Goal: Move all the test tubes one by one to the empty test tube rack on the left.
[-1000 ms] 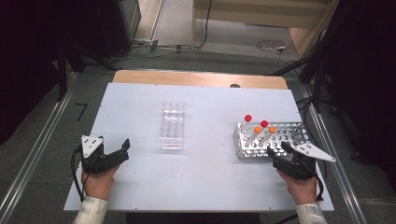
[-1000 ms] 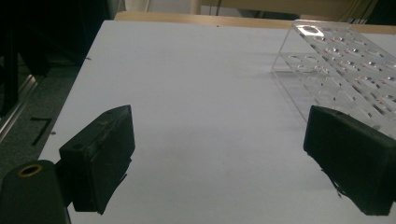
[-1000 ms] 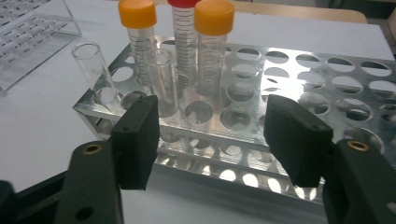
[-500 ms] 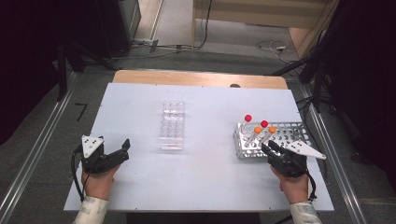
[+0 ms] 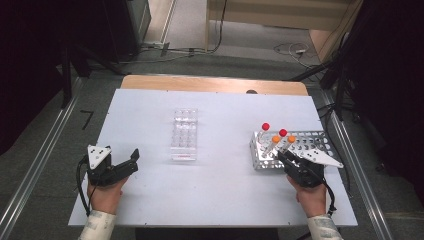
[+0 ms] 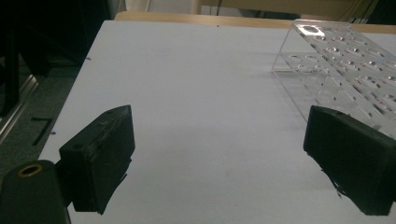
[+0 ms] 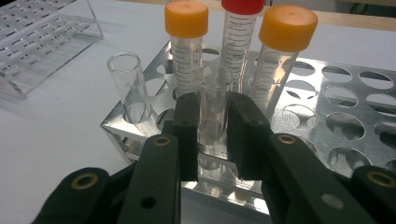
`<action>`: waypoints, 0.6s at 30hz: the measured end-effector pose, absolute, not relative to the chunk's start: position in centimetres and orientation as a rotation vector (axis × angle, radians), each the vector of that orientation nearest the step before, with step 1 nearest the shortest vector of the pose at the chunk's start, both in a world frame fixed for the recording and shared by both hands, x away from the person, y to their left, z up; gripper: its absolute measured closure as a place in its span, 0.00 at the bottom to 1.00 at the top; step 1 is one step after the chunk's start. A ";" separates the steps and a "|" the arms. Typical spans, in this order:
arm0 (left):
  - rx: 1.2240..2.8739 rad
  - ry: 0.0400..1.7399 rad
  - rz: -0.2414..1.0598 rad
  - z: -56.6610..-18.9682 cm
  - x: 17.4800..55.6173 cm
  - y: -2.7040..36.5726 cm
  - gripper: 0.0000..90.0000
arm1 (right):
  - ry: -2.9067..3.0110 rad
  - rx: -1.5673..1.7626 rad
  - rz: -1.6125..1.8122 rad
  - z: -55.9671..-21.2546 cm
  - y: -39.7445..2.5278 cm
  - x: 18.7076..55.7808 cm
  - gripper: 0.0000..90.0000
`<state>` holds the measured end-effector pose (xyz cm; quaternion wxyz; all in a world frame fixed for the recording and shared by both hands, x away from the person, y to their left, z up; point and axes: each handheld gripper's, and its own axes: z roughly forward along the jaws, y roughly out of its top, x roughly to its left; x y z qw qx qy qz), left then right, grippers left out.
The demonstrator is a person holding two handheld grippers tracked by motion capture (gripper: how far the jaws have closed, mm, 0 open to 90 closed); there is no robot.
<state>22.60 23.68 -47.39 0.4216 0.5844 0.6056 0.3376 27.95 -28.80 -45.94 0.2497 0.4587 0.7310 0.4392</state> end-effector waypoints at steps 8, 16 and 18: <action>1.465 1.516 0.846 -47.4 22.6 23.7 0.10 | 1.989 1.236 1.188 -45.9 -28.6 27.9 0.81; 1.466 1.516 0.848 -47.4 22.6 23.7 0.10 | 1.938 1.213 1.214 -44.4 -28.6 27.3 0.82; 1.465 1.516 0.848 -47.4 22.6 23.7 0.10 | 1.912 1.200 1.242 -43.2 -28.7 26.9 0.82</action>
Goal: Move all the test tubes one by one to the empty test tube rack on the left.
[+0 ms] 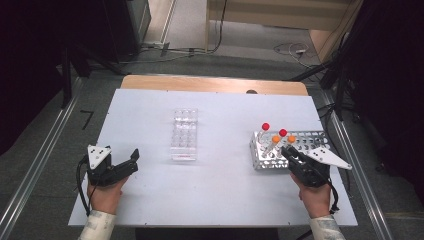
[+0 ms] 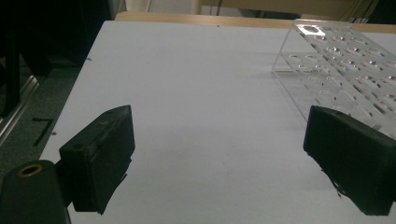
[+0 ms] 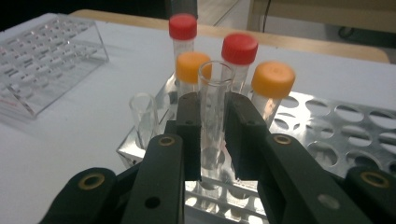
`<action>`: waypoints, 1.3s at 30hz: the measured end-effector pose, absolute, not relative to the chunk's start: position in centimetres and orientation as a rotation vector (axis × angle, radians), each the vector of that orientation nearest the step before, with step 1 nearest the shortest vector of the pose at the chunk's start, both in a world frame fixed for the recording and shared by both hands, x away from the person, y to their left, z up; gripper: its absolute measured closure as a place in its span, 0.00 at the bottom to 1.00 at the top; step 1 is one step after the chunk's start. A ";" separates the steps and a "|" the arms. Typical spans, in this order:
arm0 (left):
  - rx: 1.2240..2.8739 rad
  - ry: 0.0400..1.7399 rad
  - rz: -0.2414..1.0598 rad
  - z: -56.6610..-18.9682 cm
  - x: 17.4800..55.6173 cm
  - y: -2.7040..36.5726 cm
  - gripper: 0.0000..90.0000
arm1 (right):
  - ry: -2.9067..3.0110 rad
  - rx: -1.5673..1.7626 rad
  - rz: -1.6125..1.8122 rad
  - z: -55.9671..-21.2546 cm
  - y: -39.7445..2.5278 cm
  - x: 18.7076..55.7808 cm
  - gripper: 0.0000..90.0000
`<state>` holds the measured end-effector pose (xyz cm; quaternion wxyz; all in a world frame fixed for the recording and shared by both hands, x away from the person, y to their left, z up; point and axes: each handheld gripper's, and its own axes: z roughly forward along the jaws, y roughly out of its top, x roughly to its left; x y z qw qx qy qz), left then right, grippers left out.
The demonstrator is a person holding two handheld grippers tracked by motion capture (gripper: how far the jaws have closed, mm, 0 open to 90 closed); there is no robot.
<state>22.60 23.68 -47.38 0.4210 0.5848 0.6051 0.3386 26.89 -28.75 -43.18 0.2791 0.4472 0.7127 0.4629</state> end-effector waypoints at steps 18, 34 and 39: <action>1.468 1.507 0.855 -47.1 22.4 23.4 0.10 | 1.954 1.137 1.256 -40.9 -28.2 24.6 0.82; 1.482 1.478 0.816 -46.1 22.7 22.1 0.11 | 2.069 1.042 1.295 -41.1 -24.3 24.0 0.82; 1.502 1.446 0.798 -45.5 23.1 20.9 0.11 | 2.106 1.026 1.288 -41.6 -22.9 24.5 0.82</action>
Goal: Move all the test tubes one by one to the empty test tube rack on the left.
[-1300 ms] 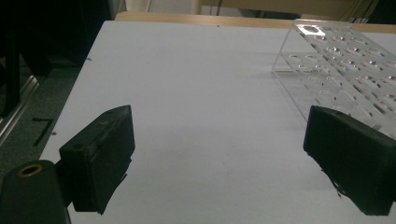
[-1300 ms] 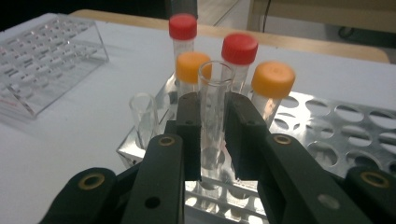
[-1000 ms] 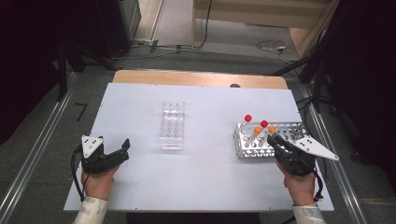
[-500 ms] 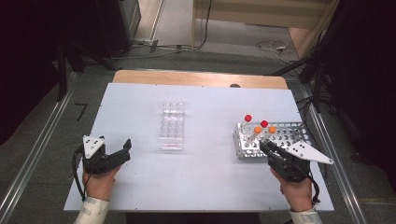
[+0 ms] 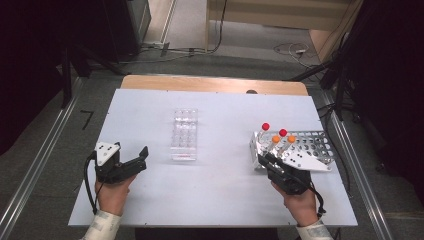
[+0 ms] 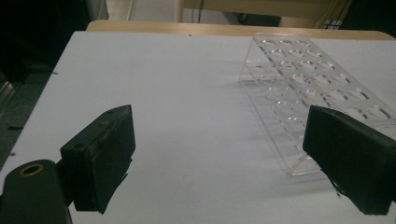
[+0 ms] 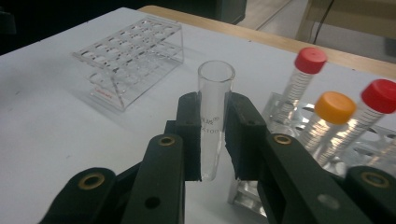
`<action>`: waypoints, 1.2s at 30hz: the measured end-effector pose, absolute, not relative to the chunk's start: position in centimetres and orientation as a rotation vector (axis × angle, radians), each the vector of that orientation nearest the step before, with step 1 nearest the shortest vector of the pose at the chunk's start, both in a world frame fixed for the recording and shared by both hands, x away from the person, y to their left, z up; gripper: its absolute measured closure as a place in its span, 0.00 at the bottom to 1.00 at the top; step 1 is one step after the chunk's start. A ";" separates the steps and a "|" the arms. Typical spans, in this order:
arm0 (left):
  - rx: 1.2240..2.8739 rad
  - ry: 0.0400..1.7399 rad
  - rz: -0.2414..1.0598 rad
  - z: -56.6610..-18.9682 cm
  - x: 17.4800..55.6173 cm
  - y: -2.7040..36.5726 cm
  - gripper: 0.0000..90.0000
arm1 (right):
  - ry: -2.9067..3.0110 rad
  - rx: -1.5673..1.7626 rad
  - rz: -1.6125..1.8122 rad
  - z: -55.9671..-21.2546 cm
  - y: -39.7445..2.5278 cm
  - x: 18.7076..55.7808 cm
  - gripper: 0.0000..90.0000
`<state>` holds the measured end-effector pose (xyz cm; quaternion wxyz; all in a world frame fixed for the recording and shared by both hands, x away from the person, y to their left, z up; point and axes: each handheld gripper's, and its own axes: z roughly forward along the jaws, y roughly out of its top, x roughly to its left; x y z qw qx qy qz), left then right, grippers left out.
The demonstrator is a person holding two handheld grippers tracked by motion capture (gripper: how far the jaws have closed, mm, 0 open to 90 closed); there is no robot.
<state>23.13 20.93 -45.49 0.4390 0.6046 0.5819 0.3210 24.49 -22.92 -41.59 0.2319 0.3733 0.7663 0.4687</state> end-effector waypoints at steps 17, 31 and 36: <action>1.593 1.317 0.753 -44.0 24.5 16.1 0.15 | 2.200 0.959 1.306 -43.2 -15.8 26.9 0.82; 1.640 1.205 0.688 -42.9 25.5 11.9 0.23 | 2.218 0.948 1.259 -44.3 -13.0 28.4 0.82; 1.667 1.164 0.666 -42.3 26.3 10.2 0.27 | 2.214 0.954 1.252 -44.6 -12.3 29.0 0.82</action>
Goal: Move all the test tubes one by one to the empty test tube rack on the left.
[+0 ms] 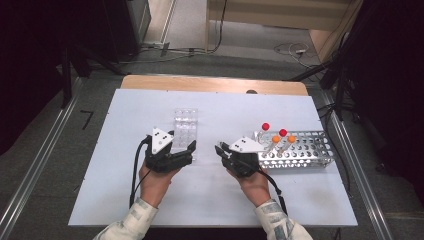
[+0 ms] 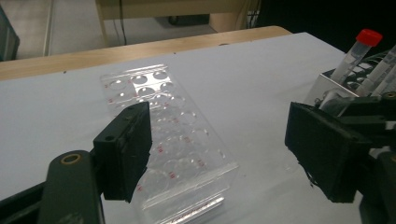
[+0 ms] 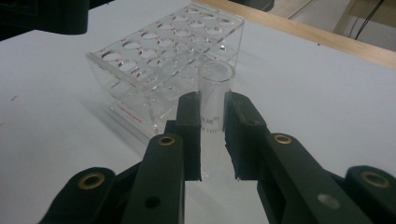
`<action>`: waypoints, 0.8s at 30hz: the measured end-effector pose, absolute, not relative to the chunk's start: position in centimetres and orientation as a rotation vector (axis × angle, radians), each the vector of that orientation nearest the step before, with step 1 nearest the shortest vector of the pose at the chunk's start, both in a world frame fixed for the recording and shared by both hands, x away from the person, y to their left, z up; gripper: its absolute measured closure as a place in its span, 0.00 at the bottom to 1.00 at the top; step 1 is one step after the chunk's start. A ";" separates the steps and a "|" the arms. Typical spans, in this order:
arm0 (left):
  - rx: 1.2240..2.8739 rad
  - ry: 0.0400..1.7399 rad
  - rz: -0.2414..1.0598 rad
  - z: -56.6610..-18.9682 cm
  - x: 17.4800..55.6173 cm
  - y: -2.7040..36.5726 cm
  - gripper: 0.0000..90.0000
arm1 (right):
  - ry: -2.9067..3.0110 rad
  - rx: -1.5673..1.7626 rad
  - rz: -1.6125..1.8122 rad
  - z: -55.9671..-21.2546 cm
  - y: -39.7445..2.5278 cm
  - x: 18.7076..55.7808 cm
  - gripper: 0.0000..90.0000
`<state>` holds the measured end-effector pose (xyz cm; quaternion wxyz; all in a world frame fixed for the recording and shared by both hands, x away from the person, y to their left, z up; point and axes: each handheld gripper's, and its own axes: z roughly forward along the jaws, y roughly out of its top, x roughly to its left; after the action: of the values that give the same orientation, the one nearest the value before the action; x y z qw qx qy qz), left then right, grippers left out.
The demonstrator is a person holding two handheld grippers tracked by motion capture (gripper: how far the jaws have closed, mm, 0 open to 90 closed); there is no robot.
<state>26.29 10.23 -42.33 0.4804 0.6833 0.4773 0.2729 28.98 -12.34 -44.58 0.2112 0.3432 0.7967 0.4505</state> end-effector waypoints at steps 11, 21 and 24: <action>1.743 1.057 0.535 -42.1 27.4 6.9 0.54 | 2.236 0.941 1.264 -44.9 -11.0 29.2 0.82; 1.788 1.026 0.480 -42.3 27.9 5.8 0.71 | 2.234 0.940 1.274 -44.9 -10.8 29.1 0.82; 1.795 1.030 0.470 -42.4 28.1 5.7 0.74 | 2.235 0.940 1.274 -44.9 -10.8 29.1 0.82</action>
<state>28.08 5.73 -42.41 0.4880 0.7383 0.4235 0.1933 29.09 -10.79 -44.88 0.2001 0.3362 0.7996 0.4557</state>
